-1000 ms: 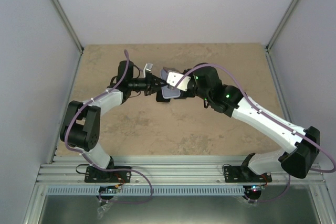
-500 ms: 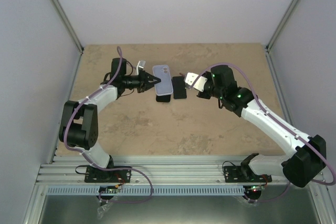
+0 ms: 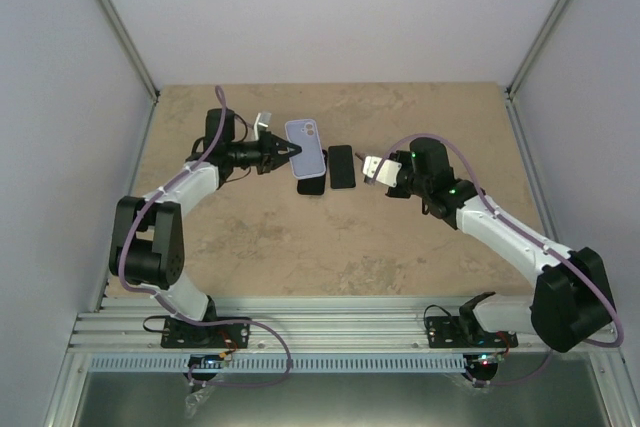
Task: Take the phone out of the phone case
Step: Place the phone at the center of the board.
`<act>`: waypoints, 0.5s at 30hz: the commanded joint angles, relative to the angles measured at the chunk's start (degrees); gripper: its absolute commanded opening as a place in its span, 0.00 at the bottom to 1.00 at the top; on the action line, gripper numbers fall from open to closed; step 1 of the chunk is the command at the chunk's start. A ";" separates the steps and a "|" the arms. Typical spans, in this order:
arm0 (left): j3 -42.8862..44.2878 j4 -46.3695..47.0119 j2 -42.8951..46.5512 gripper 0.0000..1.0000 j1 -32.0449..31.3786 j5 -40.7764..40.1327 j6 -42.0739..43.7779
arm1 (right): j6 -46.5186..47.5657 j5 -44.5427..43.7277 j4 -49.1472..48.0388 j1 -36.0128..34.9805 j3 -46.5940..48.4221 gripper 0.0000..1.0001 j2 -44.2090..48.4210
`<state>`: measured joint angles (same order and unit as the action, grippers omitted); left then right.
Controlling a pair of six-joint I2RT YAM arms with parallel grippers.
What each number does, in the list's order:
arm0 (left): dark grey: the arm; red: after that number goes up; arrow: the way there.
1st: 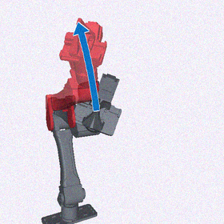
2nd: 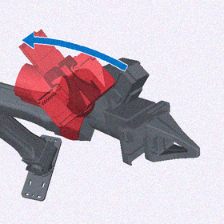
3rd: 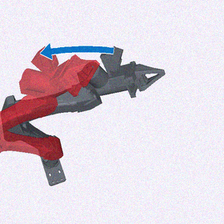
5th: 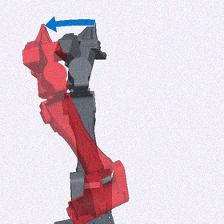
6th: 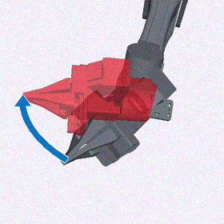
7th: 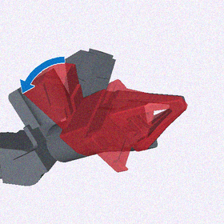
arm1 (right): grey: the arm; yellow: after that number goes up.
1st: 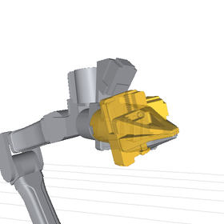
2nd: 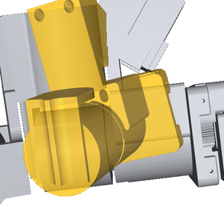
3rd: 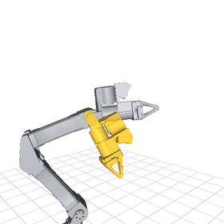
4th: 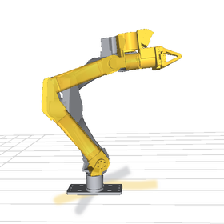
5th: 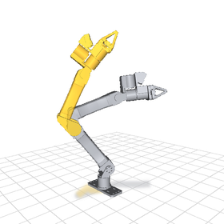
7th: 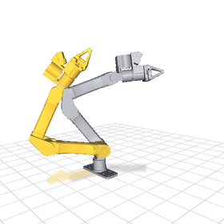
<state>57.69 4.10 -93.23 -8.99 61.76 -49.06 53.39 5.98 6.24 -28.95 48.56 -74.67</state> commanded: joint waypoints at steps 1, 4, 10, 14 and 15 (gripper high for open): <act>0.73 -0.74 2.31 0.00 0.56 -0.13 1.18 | 3.88 1.85 -11.50 0.30 -1.67 0.01 -2.06; 0.68 -0.91 2.44 0.00 0.64 -0.40 1.37 | 6.28 0.59 -14.39 0.30 -2.94 0.01 -4.34; 0.69 -0.95 2.54 0.00 0.76 -0.66 1.51 | 9.61 -1.94 -18.95 0.60 -5.03 0.01 -7.51; 0.86 -0.89 2.10 0.00 0.82 -0.73 1.36 | 11.78 -3.73 -21.91 0.63 -6.16 0.01 -9.72; 0.92 -0.93 2.02 0.00 0.82 -0.68 1.41 | 12.19 -4.04 -22.55 0.65 -6.37 0.00 -10.14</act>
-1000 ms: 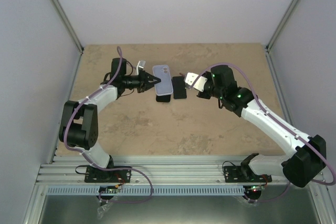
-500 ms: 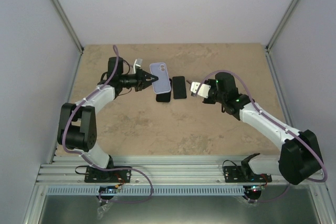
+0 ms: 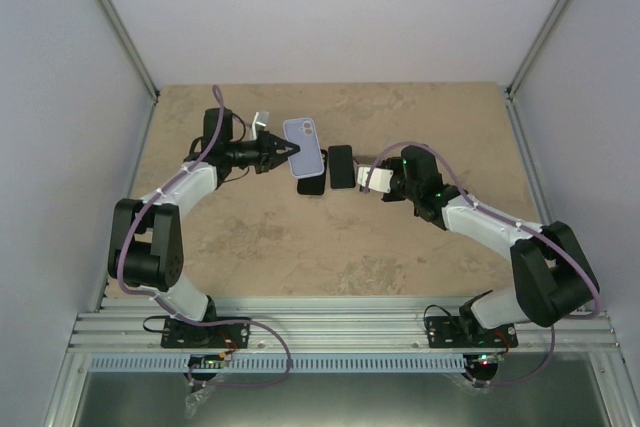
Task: Take the phone out of the phone case
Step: Place the phone at the center of the board.
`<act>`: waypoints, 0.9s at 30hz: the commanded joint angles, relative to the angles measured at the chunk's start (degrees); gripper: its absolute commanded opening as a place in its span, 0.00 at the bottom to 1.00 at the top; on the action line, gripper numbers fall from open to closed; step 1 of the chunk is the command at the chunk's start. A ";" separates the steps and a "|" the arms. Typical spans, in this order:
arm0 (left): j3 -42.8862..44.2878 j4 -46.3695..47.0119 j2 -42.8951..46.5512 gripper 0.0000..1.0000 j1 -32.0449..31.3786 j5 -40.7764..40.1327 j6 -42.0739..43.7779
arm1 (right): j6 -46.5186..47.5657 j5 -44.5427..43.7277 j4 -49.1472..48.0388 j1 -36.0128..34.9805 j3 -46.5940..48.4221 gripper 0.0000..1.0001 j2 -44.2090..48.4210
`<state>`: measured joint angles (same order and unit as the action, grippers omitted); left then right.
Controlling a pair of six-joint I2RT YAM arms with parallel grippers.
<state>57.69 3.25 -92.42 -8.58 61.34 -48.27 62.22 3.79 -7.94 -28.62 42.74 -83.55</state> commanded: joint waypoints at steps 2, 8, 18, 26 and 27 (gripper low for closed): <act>1.04 -0.21 1.19 0.00 0.41 -0.29 0.71 | 4.31 -2.01 -9.63 0.32 -1.23 0.01 -1.98; 1.21 -0.32 1.01 0.00 0.40 -0.37 0.86 | 6.26 -4.64 -15.25 0.32 -3.63 0.03 -4.77; 1.77 -0.52 0.28 0.00 0.49 -0.26 0.76 | 6.95 -6.08 -24.38 0.14 -8.35 0.12 -7.15; 1.72 -0.36 0.18 0.00 0.48 -0.43 0.86 | 7.61 -7.61 -35.04 -1.10 -14.68 0.22 -10.01; 1.67 -0.35 0.10 0.00 0.49 -0.46 0.90 | 7.45 -7.69 -35.86 -1.47 -15.09 0.22 -10.48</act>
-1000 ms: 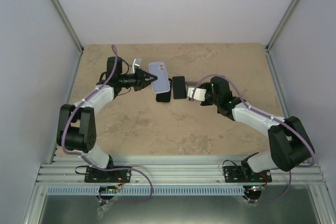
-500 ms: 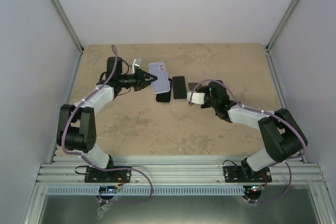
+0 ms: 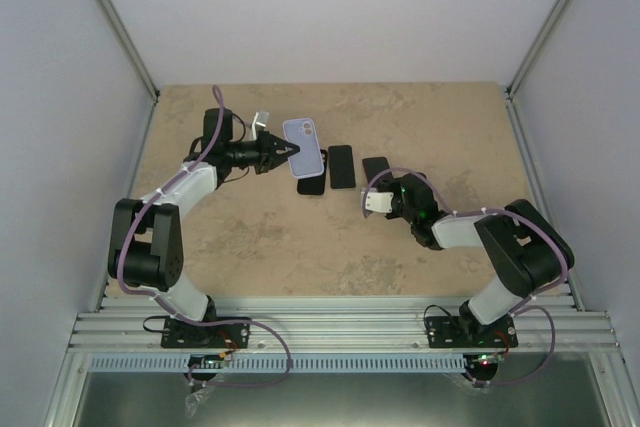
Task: Take the phone out of the phone case
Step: Place the phone at the center of the board.
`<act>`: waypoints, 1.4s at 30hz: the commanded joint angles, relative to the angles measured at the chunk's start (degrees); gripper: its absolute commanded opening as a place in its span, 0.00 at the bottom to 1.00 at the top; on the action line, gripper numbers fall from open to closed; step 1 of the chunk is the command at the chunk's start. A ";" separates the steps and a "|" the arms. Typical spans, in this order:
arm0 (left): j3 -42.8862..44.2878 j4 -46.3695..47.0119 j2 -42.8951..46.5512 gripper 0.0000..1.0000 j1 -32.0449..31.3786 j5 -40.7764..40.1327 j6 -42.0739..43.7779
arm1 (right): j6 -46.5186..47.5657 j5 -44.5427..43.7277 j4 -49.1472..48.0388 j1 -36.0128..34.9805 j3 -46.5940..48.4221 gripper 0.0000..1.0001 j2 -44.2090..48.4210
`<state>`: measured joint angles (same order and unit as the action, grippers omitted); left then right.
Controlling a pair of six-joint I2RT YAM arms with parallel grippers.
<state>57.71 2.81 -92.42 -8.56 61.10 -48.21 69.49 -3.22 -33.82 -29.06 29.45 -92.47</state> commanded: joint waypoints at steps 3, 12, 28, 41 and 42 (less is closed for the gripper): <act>1.76 0.09 -0.11 0.00 0.47 -0.19 0.75 | -0.06 -1.14 -11.67 -1.92 -2.52 0.23 -2.98; 1.67 0.09 -0.41 0.00 0.56 -0.13 0.83 | 0.14 -1.52 -13.35 -2.23 -1.24 0.26 -7.25; 1.97 0.33 -1.87 0.00 0.82 0.21 0.60 | 0.51 -1.76 -12.57 -1.78 3.78 0.31 -12.98; 1.83 0.06 -1.73 0.00 0.98 0.15 0.84 | -1.20 3.05 0.28 0.32 7.69 0.57 -9.78; 1.86 -0.03 -1.71 0.00 1.00 0.08 0.98 | -1.53 3.89 1.97 0.60 8.33 0.59 -9.37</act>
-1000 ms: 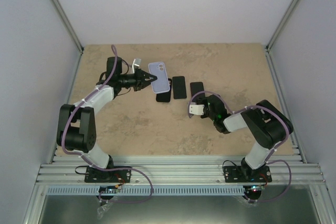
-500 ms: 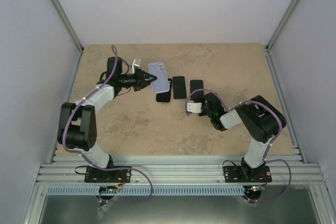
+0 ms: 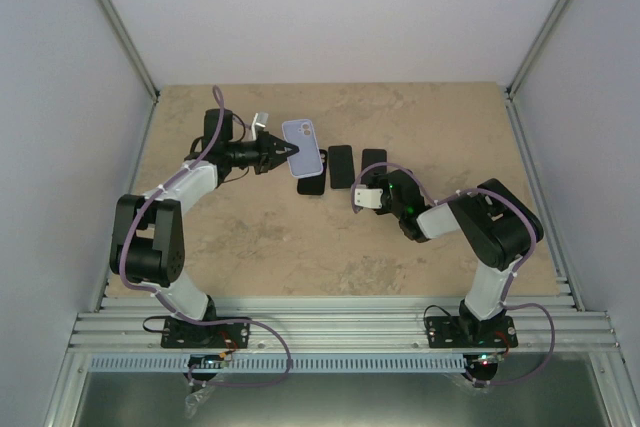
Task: Take the phone out of the phone case
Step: Place the phone at the center of the board.
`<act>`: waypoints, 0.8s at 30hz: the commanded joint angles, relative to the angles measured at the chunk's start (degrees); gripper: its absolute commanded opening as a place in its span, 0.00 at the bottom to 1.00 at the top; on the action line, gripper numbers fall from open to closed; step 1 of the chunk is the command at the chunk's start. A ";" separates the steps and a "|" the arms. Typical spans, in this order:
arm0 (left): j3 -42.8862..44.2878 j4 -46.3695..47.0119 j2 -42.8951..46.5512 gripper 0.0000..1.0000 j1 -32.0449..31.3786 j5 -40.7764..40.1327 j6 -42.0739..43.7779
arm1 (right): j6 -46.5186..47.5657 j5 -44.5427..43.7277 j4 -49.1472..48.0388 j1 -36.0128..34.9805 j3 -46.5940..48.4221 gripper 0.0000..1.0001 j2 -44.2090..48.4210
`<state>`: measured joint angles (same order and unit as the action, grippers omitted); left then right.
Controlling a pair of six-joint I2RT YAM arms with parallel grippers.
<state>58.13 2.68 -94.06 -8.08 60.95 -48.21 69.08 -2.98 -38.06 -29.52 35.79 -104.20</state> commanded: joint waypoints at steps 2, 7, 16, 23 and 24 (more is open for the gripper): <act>1.40 0.05 0.02 0.00 0.51 0.17 1.01 | -1.63 5.94 11.06 1.57 3.93 0.64 2.80; 1.22 0.09 0.32 0.00 0.51 0.09 1.01 | -2.55 9.01 21.00 2.50 8.04 0.72 2.51; 1.45 -2.02 0.87 0.00 0.99 -1.05 2.96 | -1.96 11.23 28.11 3.36 10.09 0.76 2.66; 3.19 -9.80 2.16 0.00 2.24 -6.43 12.54 | -1.89 12.60 31.20 4.94 9.67 0.78 5.73; 4.01 -11.94 1.98 0.00 2.26 -7.03 14.96 | -2.39 13.16 31.92 5.13 9.73 0.79 6.57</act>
<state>58.72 -2.94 -93.97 -6.44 57.21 -41.74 67.31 7.79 -11.70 -25.45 45.80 -100.27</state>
